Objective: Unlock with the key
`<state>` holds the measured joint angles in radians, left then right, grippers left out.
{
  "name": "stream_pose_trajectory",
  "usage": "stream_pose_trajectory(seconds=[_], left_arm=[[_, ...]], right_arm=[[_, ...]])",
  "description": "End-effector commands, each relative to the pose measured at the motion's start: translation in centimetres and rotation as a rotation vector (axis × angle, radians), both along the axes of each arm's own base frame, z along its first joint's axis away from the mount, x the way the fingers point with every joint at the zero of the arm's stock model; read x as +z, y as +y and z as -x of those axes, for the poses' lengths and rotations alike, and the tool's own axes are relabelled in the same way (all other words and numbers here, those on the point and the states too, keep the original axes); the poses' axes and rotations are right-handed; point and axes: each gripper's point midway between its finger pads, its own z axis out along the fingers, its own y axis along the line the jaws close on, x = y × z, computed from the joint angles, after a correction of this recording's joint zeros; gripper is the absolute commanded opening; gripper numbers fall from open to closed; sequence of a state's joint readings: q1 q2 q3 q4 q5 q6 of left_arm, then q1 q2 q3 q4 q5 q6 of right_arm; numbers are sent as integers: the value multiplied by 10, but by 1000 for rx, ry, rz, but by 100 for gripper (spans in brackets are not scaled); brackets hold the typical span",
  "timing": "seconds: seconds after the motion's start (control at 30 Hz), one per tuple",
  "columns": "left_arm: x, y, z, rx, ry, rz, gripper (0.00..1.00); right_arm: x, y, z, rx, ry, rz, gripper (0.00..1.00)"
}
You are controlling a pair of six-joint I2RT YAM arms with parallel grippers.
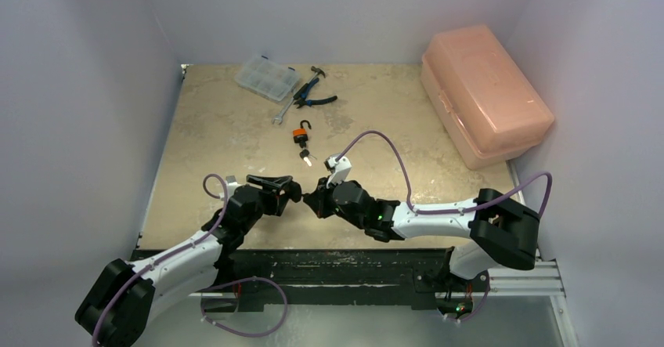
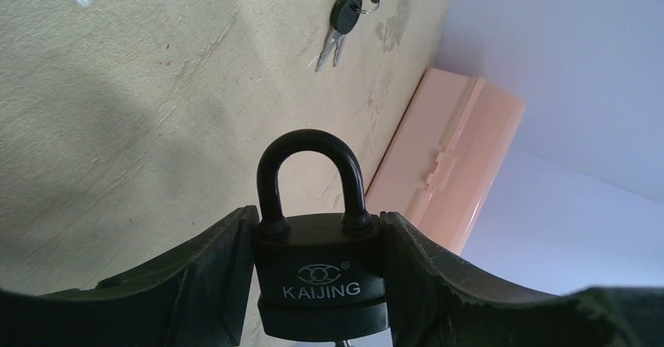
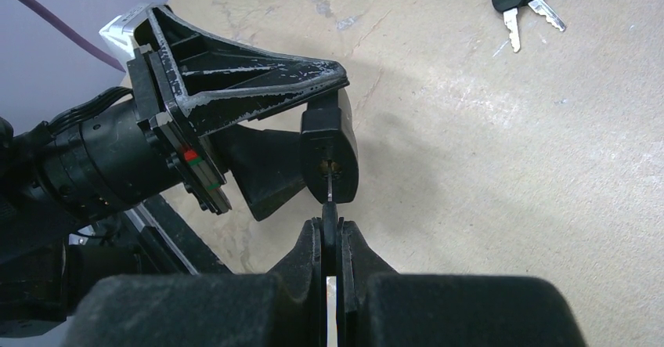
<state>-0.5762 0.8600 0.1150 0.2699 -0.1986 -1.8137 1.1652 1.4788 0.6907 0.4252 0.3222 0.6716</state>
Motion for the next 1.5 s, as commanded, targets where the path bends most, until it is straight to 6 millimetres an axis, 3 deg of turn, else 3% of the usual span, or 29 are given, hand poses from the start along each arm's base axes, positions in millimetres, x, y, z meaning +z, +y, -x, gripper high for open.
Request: stream_pose_trajectory(seconds=[0.0,0.4,1.03,1.47], left_arm=[[42,-14,-12,-29,-113,88,0],[43,-17,-10,-46,-112,94,0],[43,-17,-8,-48,-106,92,0],[60,-15,-7,-49,-131,91,0]], right_arm=[[33,14,-8,5,-61,-87,0],[39,29,-5,98,-126,-76,0],[38,28,-5,79,-100,-85,0],[40,24,4,106,-71,-101,0]])
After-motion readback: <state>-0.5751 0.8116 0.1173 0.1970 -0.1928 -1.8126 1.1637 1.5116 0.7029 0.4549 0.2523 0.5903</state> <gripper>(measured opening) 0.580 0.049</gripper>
